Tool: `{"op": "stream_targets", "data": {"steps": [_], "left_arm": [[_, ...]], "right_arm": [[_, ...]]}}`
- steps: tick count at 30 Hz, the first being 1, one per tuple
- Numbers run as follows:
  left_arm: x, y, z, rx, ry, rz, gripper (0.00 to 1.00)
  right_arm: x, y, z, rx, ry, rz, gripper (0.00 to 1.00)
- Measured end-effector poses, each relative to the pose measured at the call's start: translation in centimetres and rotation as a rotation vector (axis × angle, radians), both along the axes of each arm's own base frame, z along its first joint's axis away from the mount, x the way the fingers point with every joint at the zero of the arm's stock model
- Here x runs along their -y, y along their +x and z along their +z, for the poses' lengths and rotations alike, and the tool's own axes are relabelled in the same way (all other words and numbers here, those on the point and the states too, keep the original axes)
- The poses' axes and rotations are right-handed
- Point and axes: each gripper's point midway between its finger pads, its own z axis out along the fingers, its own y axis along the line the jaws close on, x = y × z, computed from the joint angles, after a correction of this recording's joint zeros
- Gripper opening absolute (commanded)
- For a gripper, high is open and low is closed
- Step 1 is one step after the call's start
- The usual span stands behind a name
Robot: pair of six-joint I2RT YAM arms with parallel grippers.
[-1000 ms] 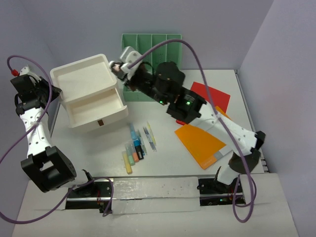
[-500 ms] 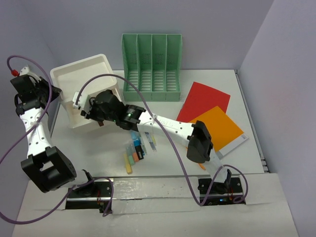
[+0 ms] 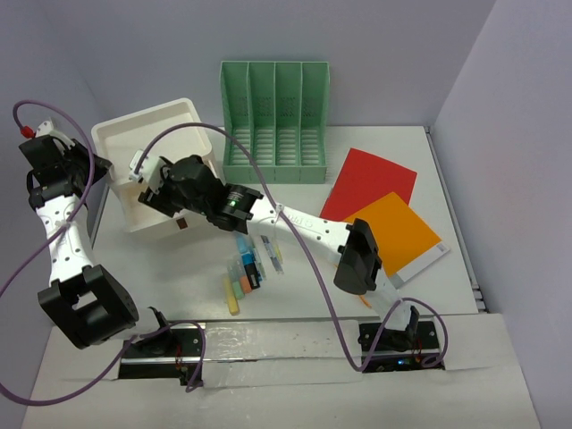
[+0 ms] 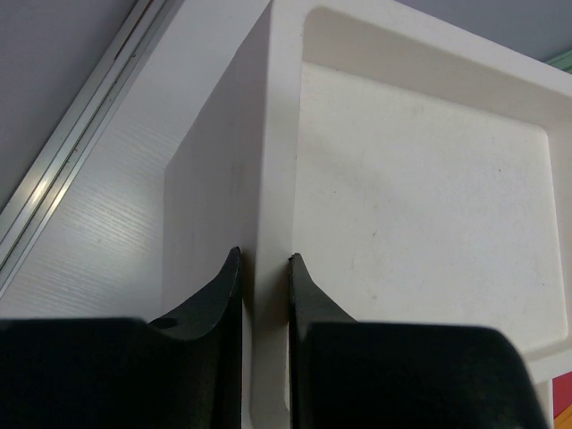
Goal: Organize the desk
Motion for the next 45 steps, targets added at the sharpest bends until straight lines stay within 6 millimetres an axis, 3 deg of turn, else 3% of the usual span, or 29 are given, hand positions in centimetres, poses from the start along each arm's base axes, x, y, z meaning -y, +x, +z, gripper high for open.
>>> {"op": "stream_targets", "data": {"steps": [5, 8, 9, 14, 17, 20, 27, 30, 45], "left_arm": [[0.0, 0.0, 0.0, 0.002, 0.001, 0.000, 0.05], [0.0, 0.0, 0.0, 0.002, 0.001, 0.000, 0.05], [0.0, 0.0, 0.0, 0.003, 0.001, 0.000, 0.05], [0.0, 0.0, 0.0, 0.005, 0.002, 0.000, 0.04], [0.0, 0.0, 0.0, 0.005, 0.002, 0.000, 0.04], [0.0, 0.0, 0.0, 0.005, 0.003, 0.000, 0.04], [0.0, 0.0, 0.0, 0.005, 0.003, 0.000, 0.04], [0.0, 0.0, 0.0, 0.005, 0.004, 0.000, 0.04], [0.0, 0.0, 0.0, 0.006, 0.008, -0.007, 0.01]], "right_arm": [[0.6, 0.1, 0.8, -0.006, 0.020, -0.050, 0.62], [2.4, -0.9, 1.2, -0.029, 0.025, -0.121, 0.59], [3.5, -1.8, 0.7, -0.064, 0.029, -0.161, 0.56], [8.2, -9.5, 2.7, -0.287, 0.225, -0.202, 0.52], [9.5, -11.2, 2.4, -0.425, 0.342, -0.249, 0.52], [9.0, -10.4, 0.2, -0.531, 0.401, -0.318, 0.52], [6.3, -7.7, -7.8, -0.669, 0.359, -0.438, 0.49], [5.9, -6.7, -9.9, -0.690, 0.346, -0.476, 0.49], [2.3, 3.3, -6.8, -0.739, 0.575, -0.555, 0.48]]}}
